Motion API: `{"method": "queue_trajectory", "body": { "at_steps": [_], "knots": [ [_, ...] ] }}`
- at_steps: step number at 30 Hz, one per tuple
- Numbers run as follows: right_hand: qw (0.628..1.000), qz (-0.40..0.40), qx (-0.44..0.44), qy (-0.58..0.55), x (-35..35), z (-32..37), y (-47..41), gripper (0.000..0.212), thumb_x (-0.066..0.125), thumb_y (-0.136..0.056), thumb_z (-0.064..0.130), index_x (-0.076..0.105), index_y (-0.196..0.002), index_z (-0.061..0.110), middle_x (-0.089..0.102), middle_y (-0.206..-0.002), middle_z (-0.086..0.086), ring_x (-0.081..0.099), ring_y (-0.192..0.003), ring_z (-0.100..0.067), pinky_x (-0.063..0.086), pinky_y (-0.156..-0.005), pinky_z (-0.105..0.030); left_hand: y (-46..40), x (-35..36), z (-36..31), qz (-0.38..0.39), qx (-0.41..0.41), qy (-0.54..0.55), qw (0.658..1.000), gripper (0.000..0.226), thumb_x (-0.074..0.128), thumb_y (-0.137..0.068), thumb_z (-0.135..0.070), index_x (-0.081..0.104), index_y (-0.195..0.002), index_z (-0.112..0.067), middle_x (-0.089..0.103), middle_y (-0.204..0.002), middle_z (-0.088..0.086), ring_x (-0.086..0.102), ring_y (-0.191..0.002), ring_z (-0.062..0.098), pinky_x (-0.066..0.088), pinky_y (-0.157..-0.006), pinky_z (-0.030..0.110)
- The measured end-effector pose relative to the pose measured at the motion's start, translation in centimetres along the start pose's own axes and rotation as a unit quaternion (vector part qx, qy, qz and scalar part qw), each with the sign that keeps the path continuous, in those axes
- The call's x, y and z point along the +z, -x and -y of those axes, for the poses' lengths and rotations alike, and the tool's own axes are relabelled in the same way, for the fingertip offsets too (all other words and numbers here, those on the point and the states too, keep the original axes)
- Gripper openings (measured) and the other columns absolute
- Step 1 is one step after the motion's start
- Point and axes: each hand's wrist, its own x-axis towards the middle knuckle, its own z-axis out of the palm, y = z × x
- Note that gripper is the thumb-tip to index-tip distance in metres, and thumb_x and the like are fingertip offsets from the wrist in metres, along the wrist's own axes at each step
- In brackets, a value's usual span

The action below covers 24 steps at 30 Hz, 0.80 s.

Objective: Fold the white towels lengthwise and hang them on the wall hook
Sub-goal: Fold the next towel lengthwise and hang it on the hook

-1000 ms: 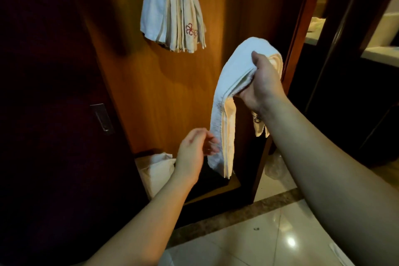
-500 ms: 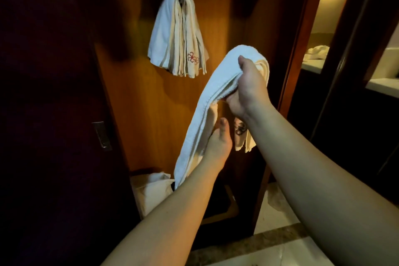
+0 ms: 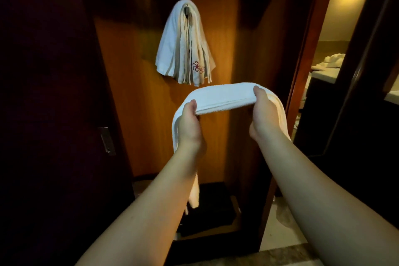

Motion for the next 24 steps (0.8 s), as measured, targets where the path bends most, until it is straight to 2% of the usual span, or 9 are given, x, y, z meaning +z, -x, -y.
{"method": "queue_trajectory", "body": {
  "at_steps": [4,7,9,11,13,16,18,20,24],
  "knots": [
    [0.998,-0.011,0.012,-0.060,1.0,-0.4,-0.8,0.008,0.058,-0.098,0.026,0.059,-0.092,0.020,0.067,-0.087,0.003,0.063,-0.094,-0.011,0.047,-0.075,-0.022,-1.1,-0.3,-1.7,0.000,-0.005,-0.010,1.000,0.014,0.051,-0.100,-0.016,0.060,-0.089,-0.019,0.068,-0.089,-0.002,0.063,-0.091,0.011,0.048,-0.075,0.022],
    [1.000,-0.017,-0.009,-0.021,2.0,-1.1,-2.0,0.012,0.058,-0.098,0.028,0.060,-0.105,0.019,0.065,-0.088,0.006,0.062,-0.095,-0.009,0.045,-0.091,-0.026,-2.7,-0.5,-3.0,0.007,-0.011,-0.001,1.000,0.013,0.053,-0.098,-0.016,0.063,-0.090,-0.016,0.072,-0.093,0.002,0.067,-0.097,0.017,0.052,-0.082,0.027],
    [0.998,-0.013,-0.030,0.046,2.9,-1.4,-3.0,0.022,0.057,-0.097,0.036,0.058,-0.113,0.020,0.063,-0.094,0.007,0.060,-0.102,-0.012,0.042,-0.097,-0.030,-4.2,-0.6,-3.9,0.021,0.003,-0.017,1.000,0.016,0.053,-0.099,-0.017,0.065,-0.088,-0.016,0.076,-0.088,0.002,0.071,-0.085,0.013,0.054,-0.070,0.022],
    [0.984,-0.004,-0.063,0.165,4.1,-1.2,-4.3,0.031,0.051,-0.098,0.046,0.058,-0.115,0.021,0.061,-0.102,0.004,0.056,-0.104,-0.018,0.039,-0.092,-0.031,-6.1,-0.9,-5.2,0.026,0.031,-0.031,0.999,0.019,0.052,-0.099,-0.015,0.064,-0.084,-0.018,0.074,-0.078,-0.002,0.069,-0.072,0.007,0.051,-0.055,0.015],
    [0.965,0.004,-0.101,0.243,5.6,-0.4,-5.3,0.042,0.046,-0.099,0.050,0.060,-0.122,0.018,0.058,-0.104,-0.001,0.054,-0.097,-0.020,0.036,-0.085,-0.030,-8.2,-1.0,-6.7,0.032,0.053,-0.059,0.996,0.019,0.055,-0.098,-0.015,0.064,-0.081,-0.019,0.072,-0.074,-0.003,0.069,-0.074,0.010,0.051,-0.058,0.017],
    [0.948,0.023,-0.141,0.283,8.4,0.8,-7.5,0.053,0.043,-0.101,0.050,0.057,-0.133,0.010,0.060,-0.101,-0.003,0.053,-0.088,-0.018,0.035,-0.086,-0.030,-11.8,-0.7,-8.7,0.038,0.077,-0.110,0.990,0.011,0.060,-0.093,-0.023,0.066,-0.085,-0.019,0.071,-0.089,0.006,0.068,-0.094,0.023,0.053,-0.080,0.033],
    [0.935,0.026,-0.165,0.313,10.2,1.6,-9.1,0.054,0.042,-0.102,0.049,0.057,-0.133,0.008,0.057,-0.098,-0.004,0.051,-0.085,-0.018,0.030,-0.086,-0.027,-14.4,-0.2,-10.0,0.056,0.085,-0.136,0.986,0.013,0.059,-0.094,-0.027,0.065,-0.085,-0.019,0.070,-0.087,0.005,0.066,-0.085,0.016,0.050,-0.071,0.029],
    [0.925,0.024,-0.185,0.332,12.1,2.3,-10.9,0.058,0.041,-0.102,0.050,0.056,-0.135,0.005,0.057,-0.110,-0.008,0.051,-0.098,-0.024,0.027,-0.087,-0.027,-16.7,0.6,-11.4,0.076,0.111,-0.162,0.978,0.017,0.056,-0.096,-0.027,0.063,-0.082,-0.020,0.065,-0.075,-0.002,0.061,-0.074,0.007,0.041,-0.061,0.023],
    [0.914,0.020,-0.217,0.343,15.3,3.7,-14.2,0.059,0.039,-0.102,0.053,0.059,-0.131,0.006,0.060,-0.109,-0.009,0.049,-0.093,-0.020,0.029,-0.084,-0.027,-20.8,2.3,-13.8,0.107,0.147,-0.201,0.963,0.015,0.053,-0.098,-0.030,0.060,-0.086,-0.023,0.064,-0.081,-0.004,0.058,-0.081,0.008,0.037,-0.062,0.025]
  ]
}}
